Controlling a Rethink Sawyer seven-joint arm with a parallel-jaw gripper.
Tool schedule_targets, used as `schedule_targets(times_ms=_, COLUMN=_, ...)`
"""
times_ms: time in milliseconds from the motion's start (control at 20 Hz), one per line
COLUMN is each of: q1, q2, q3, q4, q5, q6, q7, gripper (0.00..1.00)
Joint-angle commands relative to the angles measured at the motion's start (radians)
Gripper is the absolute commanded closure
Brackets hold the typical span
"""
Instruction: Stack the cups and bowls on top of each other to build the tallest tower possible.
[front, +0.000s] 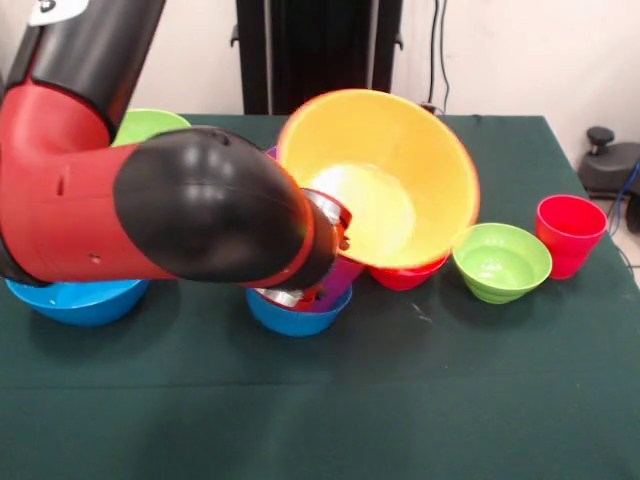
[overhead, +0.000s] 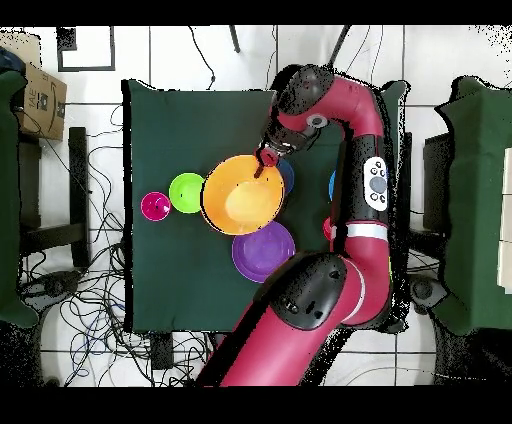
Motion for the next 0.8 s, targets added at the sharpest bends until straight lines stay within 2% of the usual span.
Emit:
schedule_targets(times_ms=50, q1=0.025, q2=0.019, q3=-0.02, q4=-0.02, q5=-0.073, q6=-0.048, q7=-0.151, gripper=0.0)
schedule_targets(times_ms=300, q1=0.025, q2=0.019, q3=-0.014, q4=-0.038, q5=-0.08, q6=-0.021, q7=-0.166, gripper=0.0)
schedule_targets(times_ms=500, q1=0.032, q2=0.032, q3=0.007, q4=-0.092, q5=-0.101, q6=0.029, q7=-0.187, gripper=0.0)
schedule_targets(times_ms=700, q1=0.047, q2=0.062, q3=0.059, q4=-0.191, q5=-0.156, q6=0.111, q7=-0.22, gripper=0.0)
schedule_targets(times_ms=800, q1=0.052, q2=0.075, q3=0.104, q4=-0.245, q5=-0.209, q6=0.165, q7=-0.24, gripper=0.0)
